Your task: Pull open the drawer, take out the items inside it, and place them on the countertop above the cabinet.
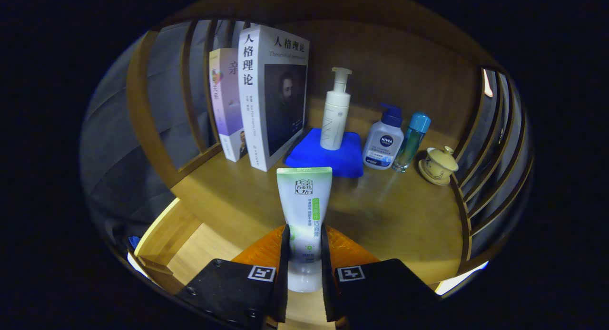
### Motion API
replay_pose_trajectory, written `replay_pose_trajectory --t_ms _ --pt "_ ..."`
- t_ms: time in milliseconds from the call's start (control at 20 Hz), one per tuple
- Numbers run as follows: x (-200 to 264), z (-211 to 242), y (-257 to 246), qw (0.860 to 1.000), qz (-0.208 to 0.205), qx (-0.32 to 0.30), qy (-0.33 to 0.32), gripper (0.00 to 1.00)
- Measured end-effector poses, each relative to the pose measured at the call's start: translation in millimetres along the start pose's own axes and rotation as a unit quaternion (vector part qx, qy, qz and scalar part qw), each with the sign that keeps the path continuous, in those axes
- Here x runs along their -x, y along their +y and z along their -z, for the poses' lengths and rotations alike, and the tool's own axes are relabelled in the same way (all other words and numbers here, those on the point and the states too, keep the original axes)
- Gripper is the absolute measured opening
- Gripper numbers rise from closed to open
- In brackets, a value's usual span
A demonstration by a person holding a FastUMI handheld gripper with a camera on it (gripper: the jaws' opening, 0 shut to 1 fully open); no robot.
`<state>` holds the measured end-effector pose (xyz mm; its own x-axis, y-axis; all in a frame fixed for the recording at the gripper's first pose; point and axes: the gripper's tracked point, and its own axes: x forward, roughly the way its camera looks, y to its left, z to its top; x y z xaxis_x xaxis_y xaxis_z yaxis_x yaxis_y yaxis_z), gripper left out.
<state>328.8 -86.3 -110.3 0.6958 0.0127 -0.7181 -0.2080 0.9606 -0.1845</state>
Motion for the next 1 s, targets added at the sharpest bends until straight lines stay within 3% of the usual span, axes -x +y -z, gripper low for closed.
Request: replay_pose_trajectory --t_ms 250,350,550,850,1000 --pt "-17.8 -11.3 -0.3 0.999 0.017 -0.019 -0.024 0.39" --pt "-16.3 -22.8 0.2 0.998 0.017 -0.020 -0.061 0.41" --pt "10.1 -38.0 -6.9 0.991 0.037 -0.056 -0.117 1.00" --pt "65.5 -20.8 -6.7 0.978 0.088 -0.031 -0.186 0.99" --pt "93.2 -4.4 1.2 0.971 0.089 -0.044 -0.219 0.99"
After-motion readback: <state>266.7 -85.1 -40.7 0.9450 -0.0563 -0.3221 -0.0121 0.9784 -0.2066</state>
